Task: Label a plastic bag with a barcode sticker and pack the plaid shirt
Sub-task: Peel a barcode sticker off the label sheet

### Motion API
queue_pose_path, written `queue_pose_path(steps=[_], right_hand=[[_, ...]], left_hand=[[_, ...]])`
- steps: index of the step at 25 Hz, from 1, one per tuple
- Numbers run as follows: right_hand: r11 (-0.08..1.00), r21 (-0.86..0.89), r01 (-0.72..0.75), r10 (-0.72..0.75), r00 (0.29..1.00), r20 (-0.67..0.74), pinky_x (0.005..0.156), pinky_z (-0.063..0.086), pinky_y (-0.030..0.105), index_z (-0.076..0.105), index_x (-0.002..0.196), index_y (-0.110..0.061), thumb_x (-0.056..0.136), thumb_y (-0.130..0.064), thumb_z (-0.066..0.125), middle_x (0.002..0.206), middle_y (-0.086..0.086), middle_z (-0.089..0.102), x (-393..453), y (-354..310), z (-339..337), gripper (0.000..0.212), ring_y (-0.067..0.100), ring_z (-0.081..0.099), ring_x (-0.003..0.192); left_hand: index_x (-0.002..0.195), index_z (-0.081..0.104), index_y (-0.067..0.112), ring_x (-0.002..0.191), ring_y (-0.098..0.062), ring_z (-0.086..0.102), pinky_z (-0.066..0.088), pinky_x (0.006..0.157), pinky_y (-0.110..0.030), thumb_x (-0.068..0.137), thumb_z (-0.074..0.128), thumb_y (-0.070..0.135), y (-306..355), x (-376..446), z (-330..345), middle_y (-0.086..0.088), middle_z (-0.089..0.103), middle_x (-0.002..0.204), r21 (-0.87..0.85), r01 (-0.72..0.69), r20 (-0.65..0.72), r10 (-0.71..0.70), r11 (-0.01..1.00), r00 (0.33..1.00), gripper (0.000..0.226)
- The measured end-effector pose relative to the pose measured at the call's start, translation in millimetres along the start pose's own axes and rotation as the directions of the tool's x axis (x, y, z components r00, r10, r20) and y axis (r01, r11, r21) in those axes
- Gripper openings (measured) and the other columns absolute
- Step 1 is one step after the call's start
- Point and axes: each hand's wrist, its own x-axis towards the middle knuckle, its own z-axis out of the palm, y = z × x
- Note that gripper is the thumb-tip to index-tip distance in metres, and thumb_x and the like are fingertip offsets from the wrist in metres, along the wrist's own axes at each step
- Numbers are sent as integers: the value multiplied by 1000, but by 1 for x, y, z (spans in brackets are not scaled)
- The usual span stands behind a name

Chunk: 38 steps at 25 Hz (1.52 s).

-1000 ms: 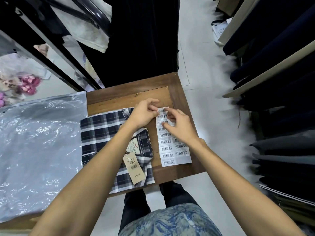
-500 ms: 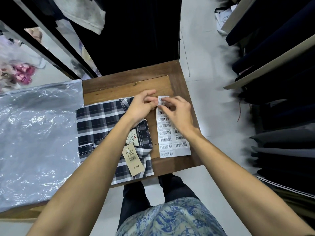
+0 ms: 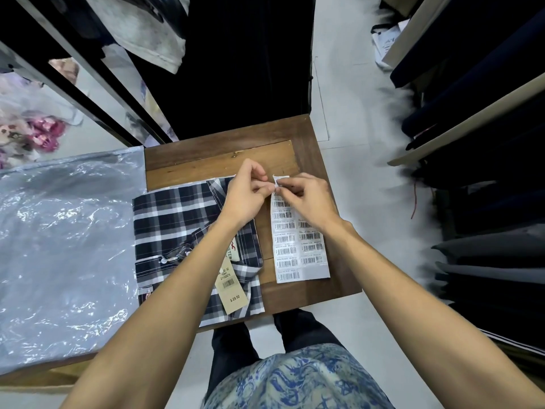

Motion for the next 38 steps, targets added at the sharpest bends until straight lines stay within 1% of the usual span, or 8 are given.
queue_pose_path(steps=[3, 8, 12, 20, 25, 30, 33, 38], right_hand=[[999, -31, 12, -10, 998, 69, 87, 54, 22, 82, 110, -21, 95, -35, 73, 102, -5, 74, 5, -2, -9, 23, 7, 70, 91], [989, -85, 118, -102, 980, 172, 85, 56, 30, 81, 107, -18, 96, -33, 72, 98, 0, 76, 13, -2, -13, 21, 13, 69, 89], [967, -182, 179, -138, 966, 217, 87, 55, 37, 77, 113, -11, 102, -26, 63, 102, 5, 75, 17, -2, -13, 23, 18, 68, 92], [986, -104, 127, -96, 960, 263, 88, 55, 29, 79, 114, -19, 100, -33, 66, 104, -3, 78, 20, -1, -17, 24, 10, 70, 94], [989, -104, 103, -76, 970, 232, 81, 52, 23, 79, 110, -16, 101, -25, 61, 98, -4, 77, 19, -5, -15, 23, 6, 67, 85], [985, -122, 121, -90, 969, 231, 71, 40, 0, 79, 112, -15, 99, -29, 68, 97, -7, 73, 19, -7, -15, 22, -12, 59, 79], [982, -147, 115, -83, 975, 208, 67, 37, -1, 80, 110, -14, 99, -26, 67, 92, -10, 70, 20, -8, -13, 20, -14, 56, 74], [984, -136, 114, -83, 973, 214, 69, 40, 2, 81, 106, -16, 98, -28, 67, 92, -10, 70, 19, -10, -15, 20, -6, 61, 77]], left_hand=[[94, 46, 17, 91, -11, 74, 58, 85, -25, 93, 69, 3, -2, 1, 0, 1, 63, 93, 53, -33, -6, 34, 998, 999, 27], [79, 38, 32, 93, -23, 70, 58, 85, -44, 91, 67, 2, -4, 3, -2, -11, 58, 99, 174, -116, -22, 121, 978, 992, 44], [81, 39, 28, 90, -22, 68, 58, 85, -41, 92, 64, -1, -2, 4, -2, -12, 58, 101, 216, -150, -9, 156, 965, 988, 40], [83, 40, 23, 91, -19, 70, 58, 84, -31, 93, 61, -3, -5, 4, -2, -13, 61, 101, 172, -155, -14, 159, 973, 987, 34], [83, 40, 23, 90, -20, 70, 55, 78, -18, 92, 61, -4, -6, 5, -3, -14, 62, 101, 159, -140, -12, 144, 977, 990, 36], [82, 40, 27, 91, -19, 71, 59, 85, -30, 92, 60, -5, -6, 4, -4, -12, 62, 101, 168, -137, -10, 141, 976, 990, 39], [83, 41, 27, 91, -21, 71, 59, 87, -35, 92, 60, -5, -6, 4, -4, -12, 63, 102, 170, -124, -8, 127, 978, 992, 39], [86, 43, 24, 90, -18, 71, 59, 86, -34, 91, 59, -6, -7, 4, -5, -12, 64, 102, 171, -120, 2, 122, 978, 993, 35]])
